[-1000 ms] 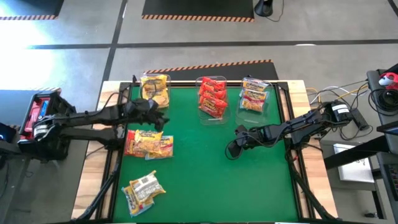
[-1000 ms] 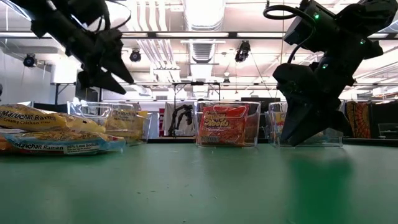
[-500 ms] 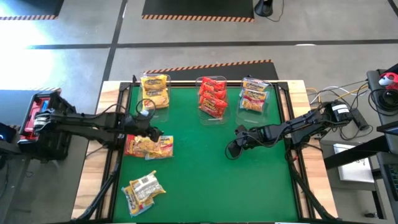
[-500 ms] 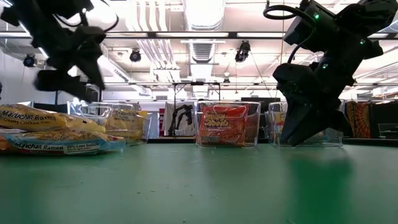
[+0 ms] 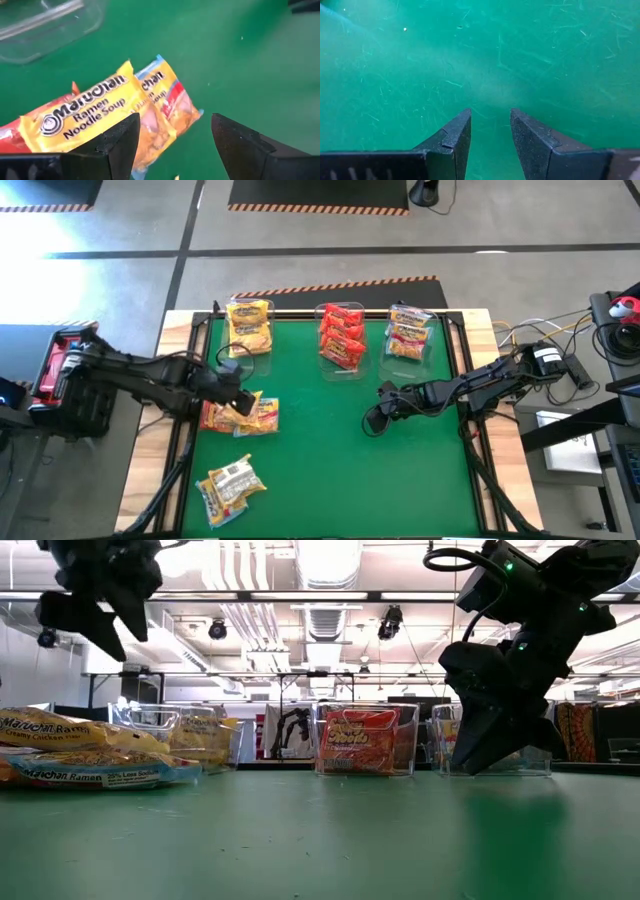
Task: Sort Maruchan noodles
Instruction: Put the yellow noodle pack into the left transparent bin
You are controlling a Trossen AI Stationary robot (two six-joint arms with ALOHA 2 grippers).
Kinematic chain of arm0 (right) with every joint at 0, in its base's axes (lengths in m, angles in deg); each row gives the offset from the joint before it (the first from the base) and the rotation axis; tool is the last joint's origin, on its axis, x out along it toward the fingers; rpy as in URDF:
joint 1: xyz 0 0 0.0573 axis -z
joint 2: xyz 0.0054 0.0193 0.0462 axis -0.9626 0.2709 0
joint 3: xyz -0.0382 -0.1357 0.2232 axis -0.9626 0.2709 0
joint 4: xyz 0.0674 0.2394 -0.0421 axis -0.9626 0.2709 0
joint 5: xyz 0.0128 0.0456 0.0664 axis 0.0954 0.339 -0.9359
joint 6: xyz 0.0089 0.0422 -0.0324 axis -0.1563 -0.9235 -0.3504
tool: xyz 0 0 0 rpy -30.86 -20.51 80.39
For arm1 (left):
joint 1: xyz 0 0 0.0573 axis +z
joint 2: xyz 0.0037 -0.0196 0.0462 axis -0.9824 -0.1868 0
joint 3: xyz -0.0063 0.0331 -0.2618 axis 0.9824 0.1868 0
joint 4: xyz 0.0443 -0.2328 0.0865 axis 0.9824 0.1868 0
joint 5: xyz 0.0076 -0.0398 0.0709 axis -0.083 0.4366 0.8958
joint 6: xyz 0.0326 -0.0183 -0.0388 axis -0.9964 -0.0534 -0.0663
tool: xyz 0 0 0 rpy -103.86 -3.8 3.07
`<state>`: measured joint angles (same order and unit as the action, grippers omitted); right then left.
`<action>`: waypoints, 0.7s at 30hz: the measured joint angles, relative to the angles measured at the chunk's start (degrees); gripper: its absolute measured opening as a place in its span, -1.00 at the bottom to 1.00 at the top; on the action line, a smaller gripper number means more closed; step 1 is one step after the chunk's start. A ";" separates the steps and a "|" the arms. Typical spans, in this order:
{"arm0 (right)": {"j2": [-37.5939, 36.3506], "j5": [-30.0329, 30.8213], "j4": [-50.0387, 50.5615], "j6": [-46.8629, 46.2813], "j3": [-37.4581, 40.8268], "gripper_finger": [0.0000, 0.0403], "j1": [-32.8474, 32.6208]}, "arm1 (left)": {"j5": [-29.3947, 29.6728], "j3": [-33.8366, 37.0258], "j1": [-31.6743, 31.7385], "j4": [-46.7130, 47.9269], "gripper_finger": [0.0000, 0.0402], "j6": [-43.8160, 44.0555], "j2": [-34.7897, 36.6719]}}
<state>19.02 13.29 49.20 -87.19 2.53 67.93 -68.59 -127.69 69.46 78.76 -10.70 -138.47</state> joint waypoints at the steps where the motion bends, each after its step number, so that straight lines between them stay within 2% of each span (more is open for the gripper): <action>1: 0.00 0.00 0.01 0.00 0.00 -0.37 0.01 | -0.23 -0.68 -0.61 0.27 0.14 0.39 -0.92; 5: 0.00 0.00 0.00 0.00 0.00 -0.37 0.02 | -0.01 -1.52 -3.19 6.33 0.16 8.66 -3.09; 15: 0.00 -0.01 0.02 0.00 0.00 -0.37 0.02 | 0.30 0.43 -12.00 13.39 0.36 33.78 -4.24; 21: 0.00 0.00 0.02 0.00 0.00 -0.37 0.01 | 5.98 6.71 -17.24 10.77 0.45 48.53 -4.75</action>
<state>19.02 13.30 49.22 -87.19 2.53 67.94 -62.60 -120.98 52.22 89.54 37.83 -143.21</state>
